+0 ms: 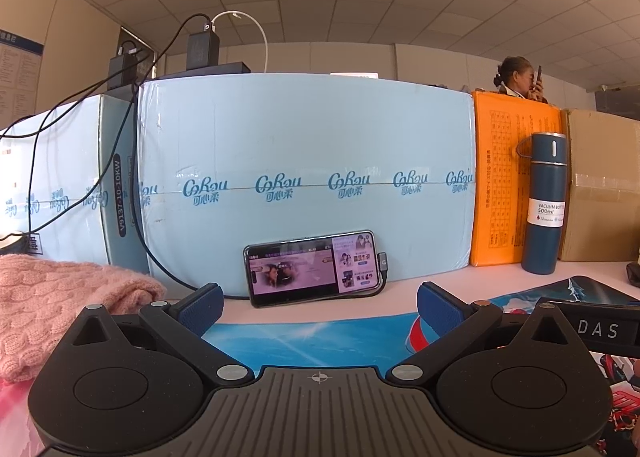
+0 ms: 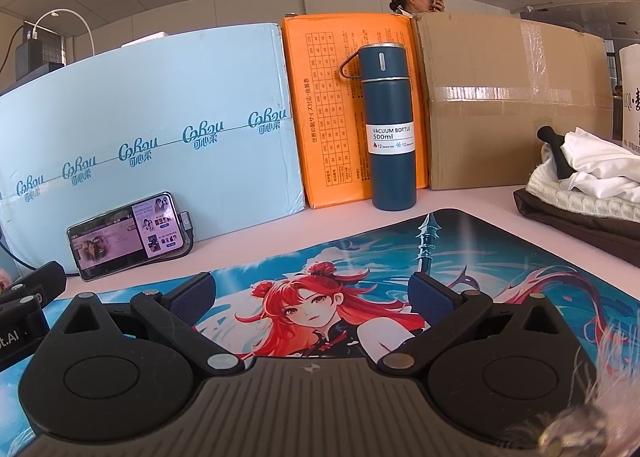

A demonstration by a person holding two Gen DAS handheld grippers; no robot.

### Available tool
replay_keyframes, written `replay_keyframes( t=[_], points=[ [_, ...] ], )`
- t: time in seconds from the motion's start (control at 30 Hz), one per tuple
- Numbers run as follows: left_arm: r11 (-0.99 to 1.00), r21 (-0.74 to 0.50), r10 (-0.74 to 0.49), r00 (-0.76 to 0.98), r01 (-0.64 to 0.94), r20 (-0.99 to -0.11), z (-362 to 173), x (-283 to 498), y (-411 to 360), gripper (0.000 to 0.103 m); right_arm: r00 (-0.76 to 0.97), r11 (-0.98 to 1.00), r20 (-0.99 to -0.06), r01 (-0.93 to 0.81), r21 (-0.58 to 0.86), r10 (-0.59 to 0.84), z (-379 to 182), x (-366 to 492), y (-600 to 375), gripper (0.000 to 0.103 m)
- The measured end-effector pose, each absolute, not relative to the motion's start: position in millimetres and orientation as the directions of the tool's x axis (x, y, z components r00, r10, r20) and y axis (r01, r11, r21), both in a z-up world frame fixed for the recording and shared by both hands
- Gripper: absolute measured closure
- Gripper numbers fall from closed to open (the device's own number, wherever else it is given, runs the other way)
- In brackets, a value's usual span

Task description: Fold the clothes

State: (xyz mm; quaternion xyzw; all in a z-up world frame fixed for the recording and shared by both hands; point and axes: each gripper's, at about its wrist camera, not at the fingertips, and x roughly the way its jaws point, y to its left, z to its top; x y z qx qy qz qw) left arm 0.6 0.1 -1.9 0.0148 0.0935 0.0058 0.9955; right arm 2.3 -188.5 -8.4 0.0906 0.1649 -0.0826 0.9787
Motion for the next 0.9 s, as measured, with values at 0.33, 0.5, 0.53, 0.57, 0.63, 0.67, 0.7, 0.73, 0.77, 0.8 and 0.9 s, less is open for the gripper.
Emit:
replay_keyframes(
  t=[0.33,0.5,0.53,0.57,0.63,0.67,0.7,0.73,0.77,0.8,0.9],
  points=[
    [0.999,0.021,0.05,0.969,-0.047,-0.243,-3.6,8.6,2.9,0.0,0.92,0.971,-0.367,0.197,0.133,-0.137,-10.4,7.7,-186.9,0.0],
    [0.99,-0.01,0.133,0.935,-0.144,-0.33,-8.1,18.0,12.2,0.0,0.9,0.984,-0.413,0.172,0.045,-0.139,-13.6,18.9,-173.7,0.0],
    [0.988,-0.014,0.142,0.929,-0.156,-0.341,-9.0,18.6,13.8,0.0,0.897,0.987,-0.42,0.162,0.023,-0.138,-14.4,21.1,-170.0,0.0],
    [0.986,-0.019,0.147,0.925,-0.164,-0.35,-9.8,18.2,15.6,0.0,0.895,0.989,-0.427,0.149,0.008,-0.131,-14.9,23.4,-167.0,0.0],
    [0.982,-0.026,0.165,0.921,-0.186,-0.354,-10.5,15.8,18.9,0.0,0.889,0.992,-0.442,0.121,-0.02,-0.117,-15.7,28.0,-161.0,0.0],
    [0.98,-0.028,0.175,0.919,-0.197,-0.354,-10.5,14.5,20.4,0.0,0.887,0.994,-0.449,0.107,-0.034,-0.111,-16.1,30.3,-158.0,0.0],
    [0.978,-0.028,0.184,0.918,-0.206,-0.351,-10.1,13.3,21.6,0.0,0.889,0.996,-0.449,0.09,-0.028,-0.093,-15.6,32.3,-156.0,0.0],
    [0.976,-0.029,0.191,0.917,-0.214,-0.35,-9.6,12.3,22.8,0.0,0.891,0.996,-0.446,0.084,-0.02,-0.084,-14.4,35.0,-155.5,0.0],
    [0.975,-0.033,0.194,0.916,-0.219,-0.351,-8.9,11.9,24.1,0.0,0.893,0.997,-0.443,0.078,-0.013,-0.076,-13.1,37.8,-155.0,0.0],
    [0.974,-0.036,0.198,0.914,-0.225,-0.353,-8.4,11.7,25.2,0.0,0.898,0.997,-0.435,0.072,-0.021,-0.074,-12.1,40.8,-153.2,0.0],
    [0.97,-0.043,0.206,0.909,-0.237,-0.361,-7.7,13.0,26.9,0.0,0.908,0.997,-0.413,0.044,-0.068,-0.068,-10.4,50.2,-146.9,0.0]
  ],
)
